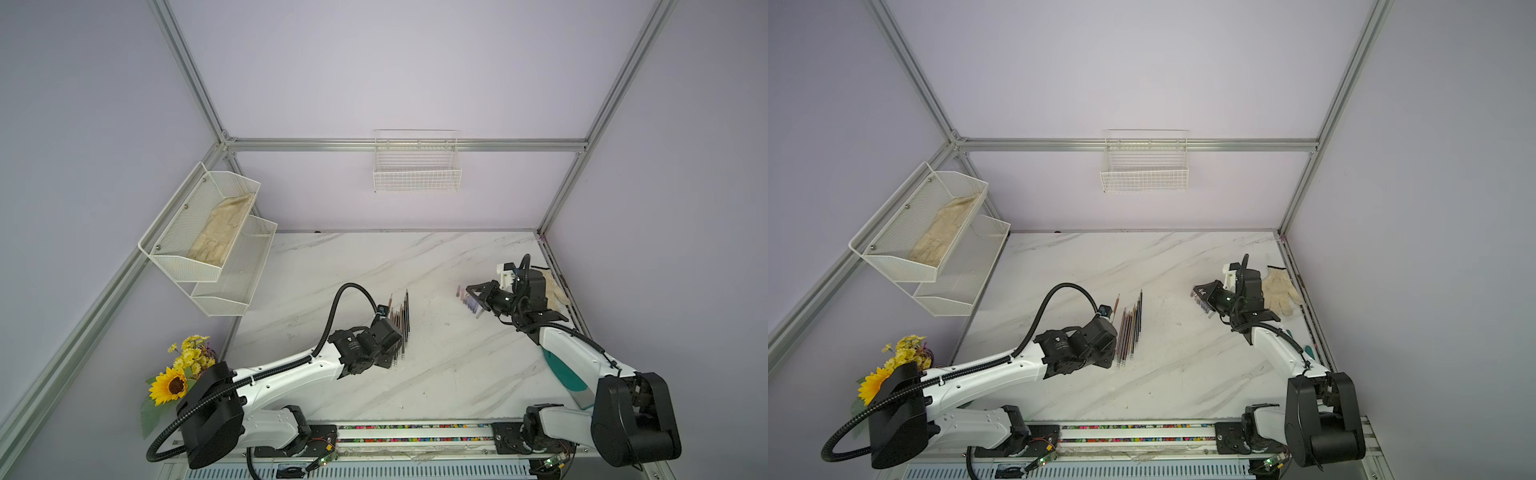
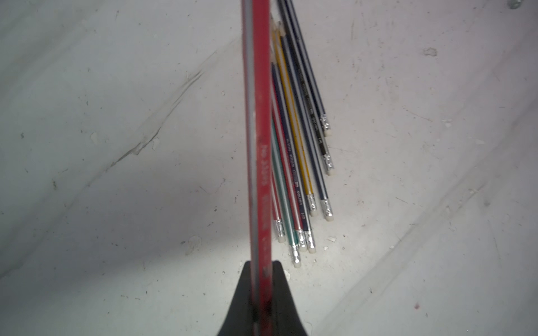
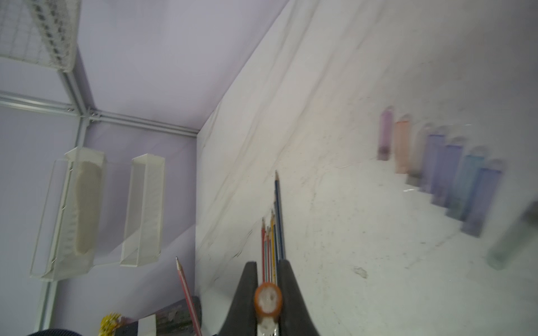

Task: Remove the protective cover of the pencils
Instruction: Place the protective sleeve at the center of the board.

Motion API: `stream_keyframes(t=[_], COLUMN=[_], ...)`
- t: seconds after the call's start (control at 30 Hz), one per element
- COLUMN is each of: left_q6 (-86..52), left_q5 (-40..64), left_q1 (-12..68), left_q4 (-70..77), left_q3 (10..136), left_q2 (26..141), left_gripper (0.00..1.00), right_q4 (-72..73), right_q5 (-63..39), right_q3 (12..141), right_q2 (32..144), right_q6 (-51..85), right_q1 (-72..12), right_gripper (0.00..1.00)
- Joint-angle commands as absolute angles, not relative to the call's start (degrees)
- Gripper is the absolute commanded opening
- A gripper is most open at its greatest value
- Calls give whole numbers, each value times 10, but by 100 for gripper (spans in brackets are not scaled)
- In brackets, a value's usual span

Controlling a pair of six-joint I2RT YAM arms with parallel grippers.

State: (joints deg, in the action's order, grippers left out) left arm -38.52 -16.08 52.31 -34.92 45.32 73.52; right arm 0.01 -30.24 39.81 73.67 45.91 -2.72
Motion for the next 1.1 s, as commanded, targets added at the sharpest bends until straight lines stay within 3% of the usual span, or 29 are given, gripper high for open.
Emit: stream_keyframes(t=[0.0,0.27,0.63,1.07], left_q6=[-406,-378,-355,-328], left_q5=[-103,-47,-36,-48], left_q1=[495,452,441,424], left_q4=[-305,-259,-255,-279], left_q3=[408,395,410,428], left_q2=[730,782,829,846], left_gripper=[0,0,0,0], right_q4=[-77,-80,-70,-56], right_q5=[-235,-163,-163,-200], right_q3=[392,371,375,373], right_q2=[764,824,898,917], right_q6=[430,420,398,393], right_q1=[-8,18,33,35], right_gripper=[4,1,2,13])
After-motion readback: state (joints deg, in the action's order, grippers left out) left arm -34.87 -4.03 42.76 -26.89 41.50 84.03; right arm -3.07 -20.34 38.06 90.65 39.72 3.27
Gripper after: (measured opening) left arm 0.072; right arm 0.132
